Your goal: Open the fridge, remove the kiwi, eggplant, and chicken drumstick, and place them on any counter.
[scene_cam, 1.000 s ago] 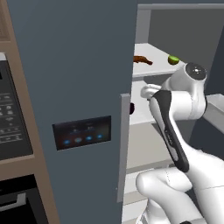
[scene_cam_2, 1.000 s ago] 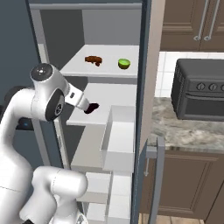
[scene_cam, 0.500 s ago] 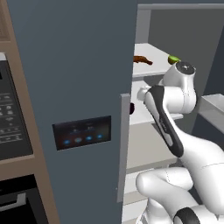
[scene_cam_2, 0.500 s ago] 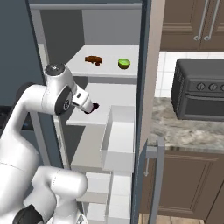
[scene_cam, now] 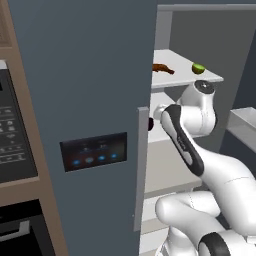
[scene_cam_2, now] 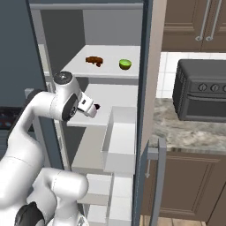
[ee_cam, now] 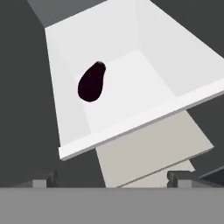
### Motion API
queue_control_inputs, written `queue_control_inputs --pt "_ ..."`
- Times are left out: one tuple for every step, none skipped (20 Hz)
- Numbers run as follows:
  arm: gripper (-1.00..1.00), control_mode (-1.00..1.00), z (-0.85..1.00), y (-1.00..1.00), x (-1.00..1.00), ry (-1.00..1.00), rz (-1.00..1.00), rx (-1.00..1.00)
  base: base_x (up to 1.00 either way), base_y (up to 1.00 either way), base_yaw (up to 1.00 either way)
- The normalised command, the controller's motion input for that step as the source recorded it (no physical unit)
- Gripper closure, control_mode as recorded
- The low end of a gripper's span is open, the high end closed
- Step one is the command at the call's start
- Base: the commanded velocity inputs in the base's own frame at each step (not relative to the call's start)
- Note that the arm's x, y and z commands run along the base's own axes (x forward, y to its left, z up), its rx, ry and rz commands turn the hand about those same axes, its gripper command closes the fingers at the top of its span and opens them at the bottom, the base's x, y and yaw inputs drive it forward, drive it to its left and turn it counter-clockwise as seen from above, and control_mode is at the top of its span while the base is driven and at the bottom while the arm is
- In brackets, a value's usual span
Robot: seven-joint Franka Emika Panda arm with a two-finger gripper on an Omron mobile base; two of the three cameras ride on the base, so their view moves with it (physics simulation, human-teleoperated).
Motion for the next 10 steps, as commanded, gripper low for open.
queue_control_inputs --pt "-1.00 -1.00 -0.26 0.00 0.24 0.00 0.04 0.03 0.00 0.00 0.00" --pt "-1.00 -1.00 -0.25 0.00 0.24 0.00 0.05 0.03 0.00 0.00 0.00" --pt "-1.00 -1.00 -0.27 0.00 0.26 0.00 0.05 0.03 0.00 0.00 0.00" --pt "-1.00 -1.00 -0.31 0.00 0.31 0.00 0.06 0.04 0.00 0.00 0.00" --pt "-1.00 -1.00 -0.29 0.00 0.31 0.00 0.06 0.06 0.00 0.00 0.00" --pt "-1.00 -1.00 -0.24 0.00 0.31 0.00 0.05 0.06 0.00 0.00 0.00" --pt "-1.00 -1.00 -0.22 0.00 0.31 0.00 0.05 0.06 0.00 0.00 0.00" --pt "-1.00 -1.00 -0.22 0.00 0.34 0.00 0.05 0.05 0.00 0.00 0.00" --pt "-1.00 -1.00 -0.21 0.00 0.35 0.00 0.04 0.05 0.00 0.00 0.00" --pt "-1.00 -1.00 -0.15 0.00 0.35 0.00 0.04 0.05 0.00 0.00 0.00"
